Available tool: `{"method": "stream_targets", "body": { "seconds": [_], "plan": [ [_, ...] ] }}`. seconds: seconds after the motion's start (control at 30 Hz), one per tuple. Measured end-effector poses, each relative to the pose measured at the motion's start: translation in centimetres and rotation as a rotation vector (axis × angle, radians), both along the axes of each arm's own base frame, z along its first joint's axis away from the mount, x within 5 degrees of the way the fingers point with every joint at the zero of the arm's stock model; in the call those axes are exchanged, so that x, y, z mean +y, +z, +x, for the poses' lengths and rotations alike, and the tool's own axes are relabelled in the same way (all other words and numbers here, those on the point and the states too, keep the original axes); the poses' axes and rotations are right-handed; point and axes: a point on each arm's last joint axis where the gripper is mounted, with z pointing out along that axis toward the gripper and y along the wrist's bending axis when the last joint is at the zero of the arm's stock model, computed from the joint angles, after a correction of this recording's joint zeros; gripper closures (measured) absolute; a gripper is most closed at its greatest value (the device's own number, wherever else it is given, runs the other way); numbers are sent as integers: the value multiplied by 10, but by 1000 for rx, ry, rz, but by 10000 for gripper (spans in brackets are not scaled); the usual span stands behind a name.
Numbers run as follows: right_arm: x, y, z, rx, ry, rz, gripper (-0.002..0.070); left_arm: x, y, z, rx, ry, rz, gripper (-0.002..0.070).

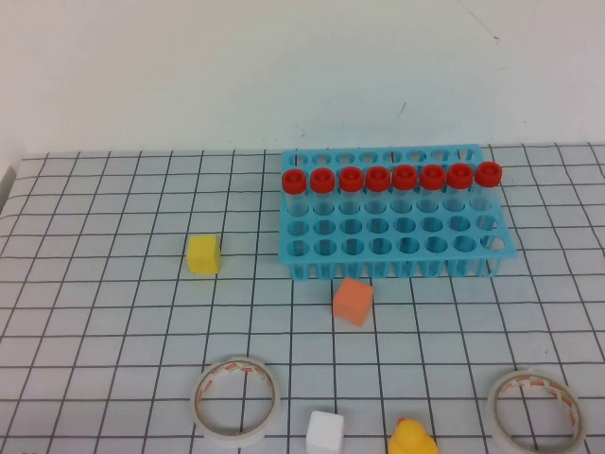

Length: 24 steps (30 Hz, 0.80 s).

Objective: Place the test tubes

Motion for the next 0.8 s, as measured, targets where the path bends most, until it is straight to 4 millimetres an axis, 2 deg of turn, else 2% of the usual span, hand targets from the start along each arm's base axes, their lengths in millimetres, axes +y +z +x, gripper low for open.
{"method": "stream_targets", "body": {
  "seconds": [0.27, 0.4, 0.8],
  "plan": [
    [0, 0, 0, 0, 0, 0, 678, 3, -2, -6, -28, -26, 150, 675],
    [0, 0, 0, 0, 0, 0, 678, 5, -2, -12, -68, -23, 171, 675],
    [0, 0, 0, 1, 0, 1, 678, 5, -1, -13, -83, -35, 218, 676]
  ]
}}
